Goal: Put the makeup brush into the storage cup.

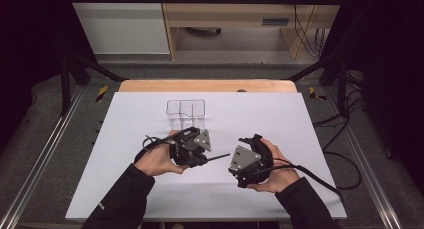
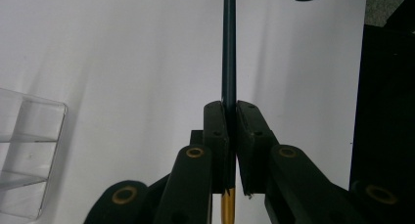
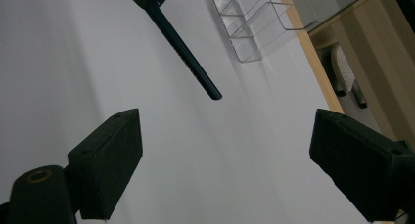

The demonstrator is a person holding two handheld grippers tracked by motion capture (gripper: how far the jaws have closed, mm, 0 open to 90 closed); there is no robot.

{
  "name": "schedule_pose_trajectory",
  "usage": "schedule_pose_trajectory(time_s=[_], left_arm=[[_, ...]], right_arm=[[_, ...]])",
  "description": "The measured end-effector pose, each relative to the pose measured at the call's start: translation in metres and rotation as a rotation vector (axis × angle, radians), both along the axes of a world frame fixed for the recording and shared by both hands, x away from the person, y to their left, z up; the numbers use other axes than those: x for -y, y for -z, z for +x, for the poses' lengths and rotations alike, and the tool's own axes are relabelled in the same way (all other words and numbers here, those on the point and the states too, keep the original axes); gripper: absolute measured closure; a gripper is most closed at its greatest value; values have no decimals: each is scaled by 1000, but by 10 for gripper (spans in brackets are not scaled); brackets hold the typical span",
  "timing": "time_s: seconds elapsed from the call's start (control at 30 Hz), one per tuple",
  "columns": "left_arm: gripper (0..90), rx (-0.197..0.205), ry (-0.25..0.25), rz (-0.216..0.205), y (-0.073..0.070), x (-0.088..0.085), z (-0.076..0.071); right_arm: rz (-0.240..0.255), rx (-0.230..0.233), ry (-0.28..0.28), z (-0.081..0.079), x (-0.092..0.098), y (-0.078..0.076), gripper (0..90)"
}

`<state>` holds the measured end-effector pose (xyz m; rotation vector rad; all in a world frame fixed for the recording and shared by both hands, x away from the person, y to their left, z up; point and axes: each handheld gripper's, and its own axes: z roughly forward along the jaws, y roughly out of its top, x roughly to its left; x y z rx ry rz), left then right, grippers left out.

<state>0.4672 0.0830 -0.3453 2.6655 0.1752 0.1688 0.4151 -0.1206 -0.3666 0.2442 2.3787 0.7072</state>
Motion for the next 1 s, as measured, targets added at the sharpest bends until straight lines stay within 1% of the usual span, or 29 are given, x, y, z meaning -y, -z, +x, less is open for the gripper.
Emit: schedule_pose_trajectory(time_s=[0.03, 0.2, 0.3, 0.37, 0.43, 0.5, 0.57, 0.6, 0.67, 0.8, 0.83, 0.93, 1.0], left_arm=[[827, 0, 1, 1, 0, 1, 0], [827, -6, 3, 8, -2, 5, 3], [827, -11, 8, 10, -3, 7, 3], [828, -15, 11, 14, -3, 9, 2], [827, -19, 13, 18, -3, 11, 2], [827, -22, 16, 22, -3, 13, 2], [827, -25, 19, 31, -3, 15, 3], [827, -27, 16, 28, -3, 16, 3], [828, -29, 22, 42, -3, 17, 4], [828, -43, 20, 43, -3, 18, 5], [827, -46, 19, 42, -3, 19, 5], [828, -53, 22, 42, -3, 20, 5], [827, -62, 18, 41, -2, 22, 5]], right_arm=[[0, 5, -3, -1, -1, 0, 130], [-37, 22, -22, -3, -5, 3, 136], [-36, 31, -24, -4, -7, 4, 135], [-45, 36, -25, -5, -8, 4, 135], [-59, 43, -28, -6, -11, 4, 135], [-84, 52, -34, -5, -13, 5, 144], [-100, 63, -35, -6, -15, 5, 154], [-105, 61, -35, -6, -16, 6, 163], [-126, 66, -45, -5, -17, 6, 180], [-169, 94, -70, -7, -19, 7, 225], [-171, 92, -70, -7, -20, 8, 230], [-195, 109, -87, -8, -22, 9, 254], [-202, 109, -95, -8, -23, 9, 273]])
